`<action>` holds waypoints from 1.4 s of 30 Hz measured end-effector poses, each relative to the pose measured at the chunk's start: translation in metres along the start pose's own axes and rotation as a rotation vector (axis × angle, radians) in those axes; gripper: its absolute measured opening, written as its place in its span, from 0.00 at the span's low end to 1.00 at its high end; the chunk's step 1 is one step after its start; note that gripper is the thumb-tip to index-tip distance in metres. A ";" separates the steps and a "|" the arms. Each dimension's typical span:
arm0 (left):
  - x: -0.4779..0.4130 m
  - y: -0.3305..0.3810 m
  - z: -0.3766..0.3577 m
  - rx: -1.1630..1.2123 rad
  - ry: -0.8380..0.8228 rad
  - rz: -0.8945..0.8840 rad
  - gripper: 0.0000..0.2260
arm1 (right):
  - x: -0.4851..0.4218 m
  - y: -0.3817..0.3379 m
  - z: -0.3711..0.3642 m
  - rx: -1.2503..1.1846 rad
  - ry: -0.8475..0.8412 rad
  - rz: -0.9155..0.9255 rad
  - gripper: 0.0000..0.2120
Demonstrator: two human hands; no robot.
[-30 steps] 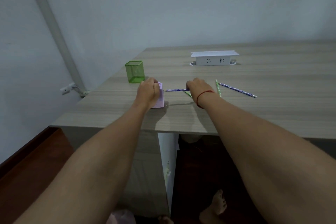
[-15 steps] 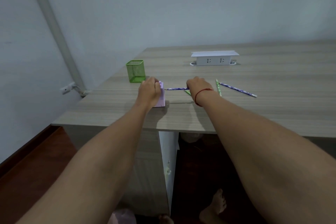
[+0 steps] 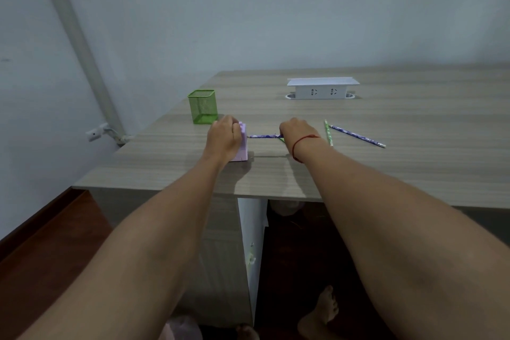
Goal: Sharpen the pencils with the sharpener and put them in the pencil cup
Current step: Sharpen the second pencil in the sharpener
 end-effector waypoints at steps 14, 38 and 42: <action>0.003 -0.001 0.001 -0.011 0.005 -0.032 0.14 | -0.011 -0.016 -0.007 0.059 -0.002 0.056 0.16; 0.001 0.004 0.003 -0.089 0.015 -0.100 0.14 | -0.030 -0.041 -0.011 0.107 0.078 0.282 0.13; 0.003 0.007 0.006 -0.052 -0.059 -0.089 0.16 | -0.023 -0.039 -0.012 0.111 0.062 0.266 0.13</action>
Point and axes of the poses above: each hand's wrist, its own x-axis away from the middle knuckle, its own z-axis out of the back of the hand, y = z × x, the point moved 1 cm from there along -x, towards the middle knuckle, and after that the axes turned 10 degrees about -z, right-handed, at the moved point
